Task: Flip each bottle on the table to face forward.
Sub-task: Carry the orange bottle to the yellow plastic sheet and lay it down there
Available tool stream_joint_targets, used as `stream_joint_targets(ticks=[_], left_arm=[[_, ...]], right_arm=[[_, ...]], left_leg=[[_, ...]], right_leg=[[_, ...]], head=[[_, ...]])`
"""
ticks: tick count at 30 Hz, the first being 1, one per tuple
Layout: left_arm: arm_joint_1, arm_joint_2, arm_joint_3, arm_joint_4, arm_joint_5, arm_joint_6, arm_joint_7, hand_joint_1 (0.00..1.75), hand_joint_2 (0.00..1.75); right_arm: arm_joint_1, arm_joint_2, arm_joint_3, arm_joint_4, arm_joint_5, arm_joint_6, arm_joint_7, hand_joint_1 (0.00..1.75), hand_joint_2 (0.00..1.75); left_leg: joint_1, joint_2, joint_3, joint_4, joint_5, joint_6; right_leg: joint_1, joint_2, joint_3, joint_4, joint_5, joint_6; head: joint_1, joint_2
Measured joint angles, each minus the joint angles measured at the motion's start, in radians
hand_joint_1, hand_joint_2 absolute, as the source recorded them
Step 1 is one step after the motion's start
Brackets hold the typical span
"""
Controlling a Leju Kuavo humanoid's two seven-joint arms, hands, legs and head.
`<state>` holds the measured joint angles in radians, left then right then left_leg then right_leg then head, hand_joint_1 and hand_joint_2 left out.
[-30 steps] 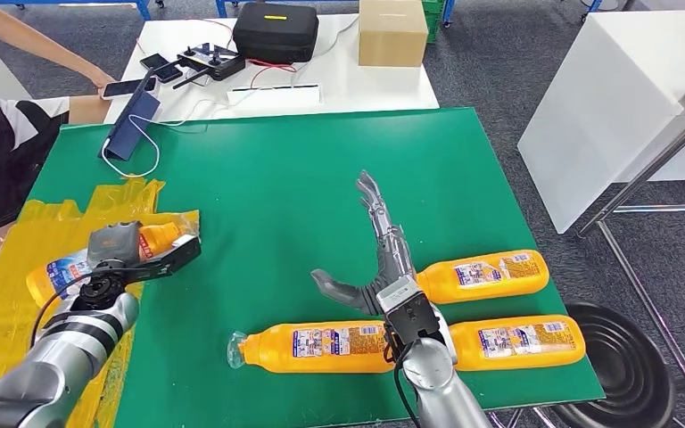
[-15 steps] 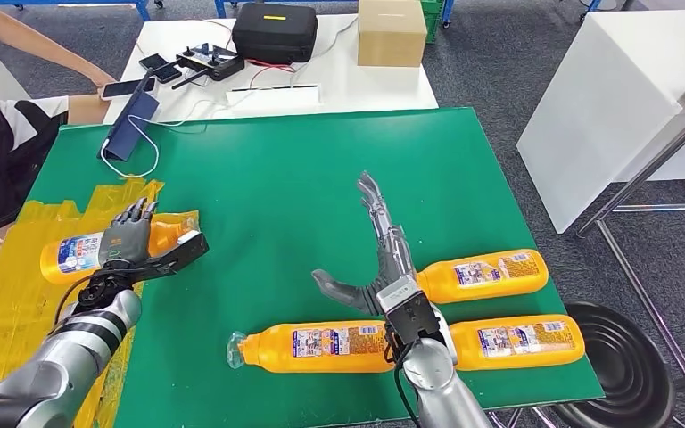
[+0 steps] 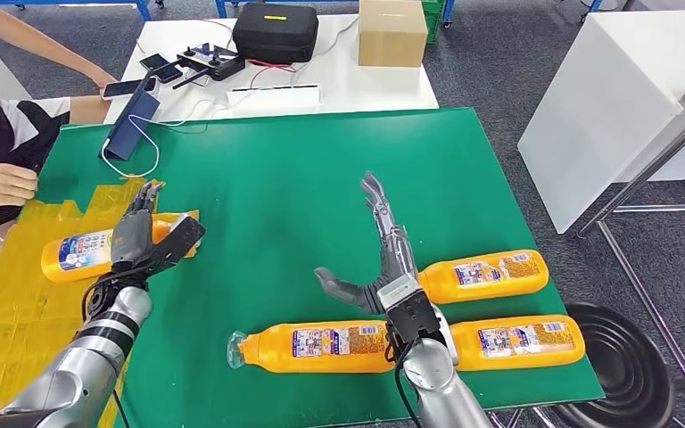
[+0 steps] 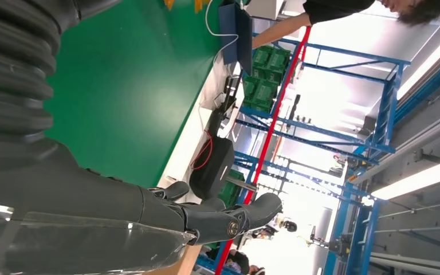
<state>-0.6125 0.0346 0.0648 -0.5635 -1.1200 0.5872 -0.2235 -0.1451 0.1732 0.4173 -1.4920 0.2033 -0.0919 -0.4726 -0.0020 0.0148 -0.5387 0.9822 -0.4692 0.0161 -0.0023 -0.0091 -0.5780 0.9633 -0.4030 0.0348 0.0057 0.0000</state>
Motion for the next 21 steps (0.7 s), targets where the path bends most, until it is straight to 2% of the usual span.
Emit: stream_joint_targets(ticks=[3, 6, 8, 11, 15, 21], left_arm=[[0.011, -0.008, 0.011, -0.023, 0.051, 0.014, -0.044, 0.00, 1.75], [0.044, -0.021, 0.022, -0.086, 0.182, 0.013, -0.142, 0.00, 1.75], [0.077, -0.032, 0.024, -0.155, 0.286, -0.016, -0.206, 0.00, 1.75], [0.138, -0.047, 0.023, -0.280, 0.425, -0.100, -0.266, 0.00, 1.75], [0.205, -0.065, 0.015, -0.425, 0.515, -0.184, -0.297, 0.00, 1.75], [0.247, -0.074, 0.003, -0.527, 0.527, -0.197, -0.301, 0.00, 1.75]], right_arm=[[0.000, 0.000, 0.000, 0.002, 0.000, -0.001, 0.000, 0.00, 1.75], [0.000, -0.001, 0.000, 0.004, 0.014, -0.014, 0.000, 0.00, 1.75], [0.000, -0.005, 0.002, 0.007, 0.052, -0.033, 0.004, 0.00, 1.75], [-0.005, -0.025, 0.022, 0.012, 0.178, -0.058, 0.034, 0.00, 1.75], [-0.024, -0.068, 0.082, 0.029, 0.365, -0.064, 0.089, 0.00, 1.75], [-0.034, -0.101, 0.130, 0.047, 0.396, -0.064, 0.100, 0.00, 1.75]], left_leg=[[0.000, 0.000, 0.000, 0.000, 0.000, 0.000], [0.000, 0.000, 0.000, 0.000, 0.000, 0.000], [0.000, 0.000, 0.000, 0.000, 0.000, 0.000], [0.000, 0.000, 0.000, 0.000, 0.000, 0.000], [0.000, 0.000, 0.000, 0.000, 0.000, 0.000], [0.000, 0.000, 0.000, 0.000, 0.000, 0.000]], right_leg=[[0.000, 0.000, 0.000, 0.000, 0.000, 0.000], [0.000, 0.000, 0.000, 0.000, 0.000, 0.000], [0.000, 0.000, 0.000, 0.000, 0.000, 0.000], [0.000, 0.000, 0.000, 0.000, 0.000, 0.000], [0.000, 0.000, 0.000, 0.000, 0.000, 0.000], [0.000, 0.000, 0.000, 0.000, 0.000, 0.000]], head=[[0.000, 0.000], [0.000, 0.000], [0.000, 0.000], [0.000, 0.000], [0.000, 0.000], [0.000, 0.000]])
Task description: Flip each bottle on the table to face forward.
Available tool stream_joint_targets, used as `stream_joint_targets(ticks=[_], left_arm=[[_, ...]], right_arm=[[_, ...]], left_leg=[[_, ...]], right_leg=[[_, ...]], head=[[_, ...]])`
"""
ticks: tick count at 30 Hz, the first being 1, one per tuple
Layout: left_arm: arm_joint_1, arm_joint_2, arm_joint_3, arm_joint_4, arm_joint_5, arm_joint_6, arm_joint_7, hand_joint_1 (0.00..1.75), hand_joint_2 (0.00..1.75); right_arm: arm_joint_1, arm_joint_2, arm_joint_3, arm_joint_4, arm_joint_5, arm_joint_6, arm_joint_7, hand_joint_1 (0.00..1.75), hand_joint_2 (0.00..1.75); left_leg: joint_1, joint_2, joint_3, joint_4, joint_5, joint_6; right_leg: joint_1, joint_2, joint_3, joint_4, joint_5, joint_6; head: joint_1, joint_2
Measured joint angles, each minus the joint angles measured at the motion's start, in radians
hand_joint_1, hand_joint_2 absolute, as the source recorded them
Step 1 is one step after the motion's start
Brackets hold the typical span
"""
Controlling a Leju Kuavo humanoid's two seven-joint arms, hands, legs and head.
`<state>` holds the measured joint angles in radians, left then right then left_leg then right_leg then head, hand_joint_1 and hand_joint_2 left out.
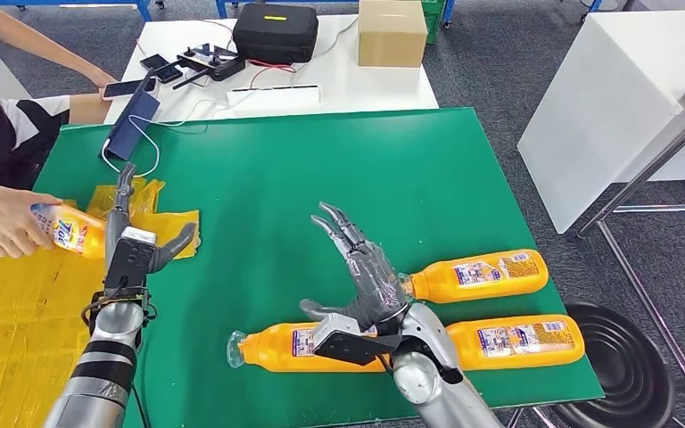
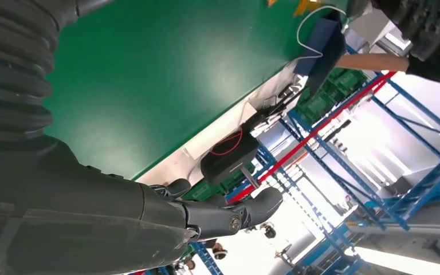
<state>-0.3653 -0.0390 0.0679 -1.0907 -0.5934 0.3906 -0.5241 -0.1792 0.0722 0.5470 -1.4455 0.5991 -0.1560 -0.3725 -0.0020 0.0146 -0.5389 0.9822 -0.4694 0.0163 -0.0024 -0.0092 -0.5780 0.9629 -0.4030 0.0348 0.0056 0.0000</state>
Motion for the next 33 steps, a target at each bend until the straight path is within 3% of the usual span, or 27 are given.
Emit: stream_joint_targets(ticks=[9, 19, 33], left_arm=[[0.031, -0.019, -0.029, -0.079, 0.046, -0.038, -0.015, 0.00, 1.75], [0.034, -0.031, -0.042, -0.098, 0.081, -0.046, -0.018, 0.00, 1.75], [0.017, -0.048, -0.058, -0.076, 0.096, -0.041, -0.022, 0.00, 1.75]], right_arm=[[-0.011, -0.065, 0.088, 0.018, 0.128, 0.029, 0.036, 0.00, 1.75], [-0.033, -0.142, 0.166, 0.056, 0.158, 0.074, 0.044, 0.00, 1.75], [-0.118, -0.170, 0.272, 0.197, 0.172, 0.131, 0.067, 0.00, 1.75]], left_leg=[[0.000, 0.000, 0.000, 0.000, 0.000, 0.000], [-0.001, 0.000, 0.000, 0.000, 0.000, 0.000], [-0.001, 0.000, 0.000, 0.000, 0.000, 0.000]], right_leg=[[0.000, 0.000, 0.000, 0.000, 0.000, 0.000], [-0.001, 0.000, 0.000, 0.000, 0.000, 0.000], [-0.001, 0.000, 0.000, 0.000, 0.000, 0.000]], head=[[0.000, 0.000], [0.000, 0.000], [0.000, 0.000]])
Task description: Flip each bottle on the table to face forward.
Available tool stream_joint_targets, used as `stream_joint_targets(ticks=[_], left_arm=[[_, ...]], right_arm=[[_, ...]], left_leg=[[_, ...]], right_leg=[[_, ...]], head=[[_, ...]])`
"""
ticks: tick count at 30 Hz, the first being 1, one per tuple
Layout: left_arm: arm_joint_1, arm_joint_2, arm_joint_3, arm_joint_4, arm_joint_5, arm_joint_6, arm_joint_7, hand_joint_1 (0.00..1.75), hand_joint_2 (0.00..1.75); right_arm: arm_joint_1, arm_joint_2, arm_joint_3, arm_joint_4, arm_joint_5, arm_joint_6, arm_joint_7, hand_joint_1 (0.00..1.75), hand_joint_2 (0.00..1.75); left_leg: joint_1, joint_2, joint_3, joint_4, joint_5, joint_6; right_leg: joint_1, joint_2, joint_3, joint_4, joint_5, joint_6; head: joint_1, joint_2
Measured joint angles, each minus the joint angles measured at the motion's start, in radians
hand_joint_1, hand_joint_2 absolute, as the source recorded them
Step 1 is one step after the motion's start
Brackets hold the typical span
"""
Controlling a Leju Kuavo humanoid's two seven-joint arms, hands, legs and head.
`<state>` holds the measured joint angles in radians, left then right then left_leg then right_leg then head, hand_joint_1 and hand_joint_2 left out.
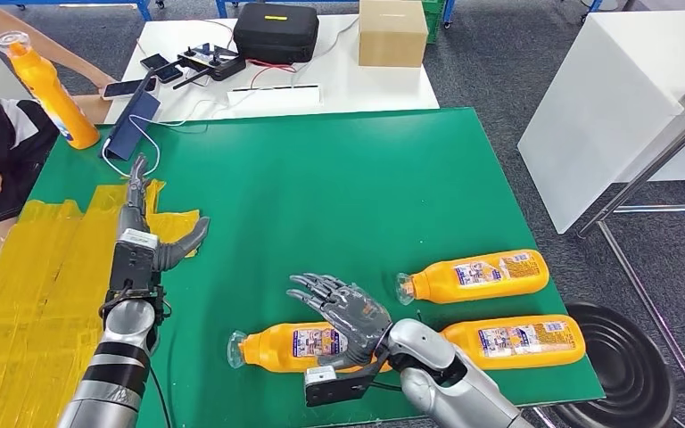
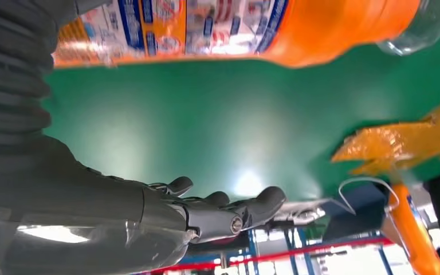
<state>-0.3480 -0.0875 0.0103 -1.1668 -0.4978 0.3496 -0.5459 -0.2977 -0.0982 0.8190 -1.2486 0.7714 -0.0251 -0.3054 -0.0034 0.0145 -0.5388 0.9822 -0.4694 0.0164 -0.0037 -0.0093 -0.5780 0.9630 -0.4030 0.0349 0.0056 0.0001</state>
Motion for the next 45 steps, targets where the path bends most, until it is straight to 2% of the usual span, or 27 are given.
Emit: stream_joint_targets(ticks=[7, 23, 34, 39, 43, 45], left_arm=[[-0.005, -0.004, -0.003, 0.013, 0.009, 0.003, 0.000, 0.00, 1.75], [-0.005, -0.006, -0.018, 0.018, 0.038, 0.010, 0.000, 0.00, 1.75], [-0.004, -0.006, -0.019, 0.018, 0.038, 0.008, 0.000, 0.00, 1.75], [-0.005, -0.006, -0.028, 0.020, 0.034, 0.007, 0.007, 0.00, 1.75], [-0.014, -0.009, -0.045, 0.032, 0.024, 0.015, 0.012, 0.00, 1.75], [-0.022, -0.011, -0.057, 0.041, 0.019, 0.019, 0.015, 0.00, 1.75]], right_arm=[[-0.038, 0.003, 0.044, 0.089, 0.004, 0.008, 0.030, 0.00, 1.75], [-0.153, 0.045, 0.130, 0.312, 0.104, -0.037, 0.174, 0.00, 1.75], [-0.176, 0.065, 0.136, 0.367, 0.107, -0.037, 0.187, 0.03, 1.75], [-0.199, 0.081, 0.130, 0.415, 0.063, -0.019, 0.190, 0.24, 1.75], [-0.221, 0.105, 0.102, 0.471, 0.000, 0.007, 0.175, 0.72, 1.75], [-0.231, 0.121, 0.082, 0.503, -0.028, 0.013, 0.171, 1.07, 1.75]], left_leg=[[0.000, 0.000, 0.000, 0.000, 0.000, 0.000], [0.000, 0.001, 0.005, 0.000, 0.000, 0.000], [0.000, 0.001, 0.009, 0.000, 0.000, 0.000], [0.000, 0.002, 0.012, 0.000, 0.000, 0.000], [0.000, 0.003, 0.015, 0.000, 0.000, 0.000], [0.000, 0.004, 0.017, 0.000, 0.000, 0.000]], right_leg=[[0.000, 0.000, 0.000, 0.000, 0.000, 0.000], [0.000, 0.000, 0.005, 0.000, 0.000, 0.000], [0.000, 0.001, 0.008, 0.000, 0.000, 0.000], [0.000, 0.001, 0.010, 0.000, 0.000, 0.000], [0.000, 0.001, 0.013, -0.001, 0.000, 0.000], [0.000, 0.001, 0.014, -0.001, 0.000, 0.000]], head=[[0.000, 0.000], [0.000, 0.000], [0.000, 0.000], [0.000, 0.000], [0.000, 0.000], [0.000, 0.000]])
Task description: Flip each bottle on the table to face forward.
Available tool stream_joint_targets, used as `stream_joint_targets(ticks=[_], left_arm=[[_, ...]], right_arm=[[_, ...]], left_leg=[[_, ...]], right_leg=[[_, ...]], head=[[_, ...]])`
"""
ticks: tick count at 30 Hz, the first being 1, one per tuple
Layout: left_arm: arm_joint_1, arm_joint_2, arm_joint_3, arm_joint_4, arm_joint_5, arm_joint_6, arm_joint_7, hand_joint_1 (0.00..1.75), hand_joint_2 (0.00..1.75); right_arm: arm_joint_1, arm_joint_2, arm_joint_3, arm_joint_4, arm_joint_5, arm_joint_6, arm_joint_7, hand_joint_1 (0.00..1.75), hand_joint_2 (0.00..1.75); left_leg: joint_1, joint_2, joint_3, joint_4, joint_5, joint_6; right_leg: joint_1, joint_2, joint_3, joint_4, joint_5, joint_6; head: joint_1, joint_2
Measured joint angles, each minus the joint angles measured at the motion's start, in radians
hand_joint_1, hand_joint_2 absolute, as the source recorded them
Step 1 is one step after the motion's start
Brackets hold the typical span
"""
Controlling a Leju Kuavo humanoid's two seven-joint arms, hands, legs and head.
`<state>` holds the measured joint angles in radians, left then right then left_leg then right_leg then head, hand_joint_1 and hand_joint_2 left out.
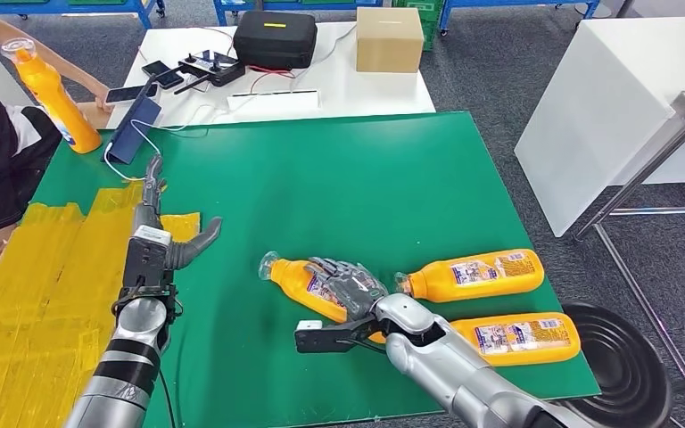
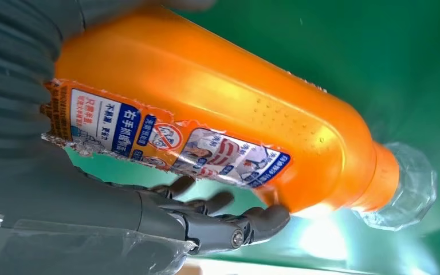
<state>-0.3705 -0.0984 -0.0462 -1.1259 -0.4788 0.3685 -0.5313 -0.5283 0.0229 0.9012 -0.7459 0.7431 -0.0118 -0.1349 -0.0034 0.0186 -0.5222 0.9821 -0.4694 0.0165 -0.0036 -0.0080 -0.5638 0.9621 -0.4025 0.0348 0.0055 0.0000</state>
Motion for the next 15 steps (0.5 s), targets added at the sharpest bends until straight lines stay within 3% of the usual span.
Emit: stream_joint_targets(ticks=[2, 5, 15], left_arm=[[-0.011, -0.002, -0.013, 0.011, -0.005, 0.008, 0.003, 0.00, 1.75], [-0.025, -0.005, -0.034, 0.024, -0.019, 0.026, 0.009, 0.00, 1.75], [-0.046, -0.012, -0.078, 0.050, -0.037, 0.051, 0.021, 0.00, 1.75]], right_arm=[[-0.011, 0.018, -0.021, 0.035, -0.025, 0.003, -0.003, 1.37, 1.75], [-0.028, 0.047, -0.051, 0.083, -0.049, 0.003, -0.004, 1.53, 1.75], [-0.065, 0.108, -0.109, 0.170, -0.071, 0.001, -0.004, 1.72, 1.75]], left_leg=[[0.000, 0.001, 0.002, 0.000, 0.000, 0.000], [0.000, 0.004, 0.004, 0.000, 0.000, 0.000], [0.000, 0.009, 0.005, 0.000, 0.000, 0.000]], right_leg=[[0.000, 0.001, 0.001, 0.000, 0.000, 0.000], [0.000, 0.003, 0.003, 0.000, 0.001, -0.001], [0.001, 0.007, 0.003, 0.000, 0.003, -0.003]], head=[[0.000, 0.000], [0.000, 0.000], [0.000, 0.000]])
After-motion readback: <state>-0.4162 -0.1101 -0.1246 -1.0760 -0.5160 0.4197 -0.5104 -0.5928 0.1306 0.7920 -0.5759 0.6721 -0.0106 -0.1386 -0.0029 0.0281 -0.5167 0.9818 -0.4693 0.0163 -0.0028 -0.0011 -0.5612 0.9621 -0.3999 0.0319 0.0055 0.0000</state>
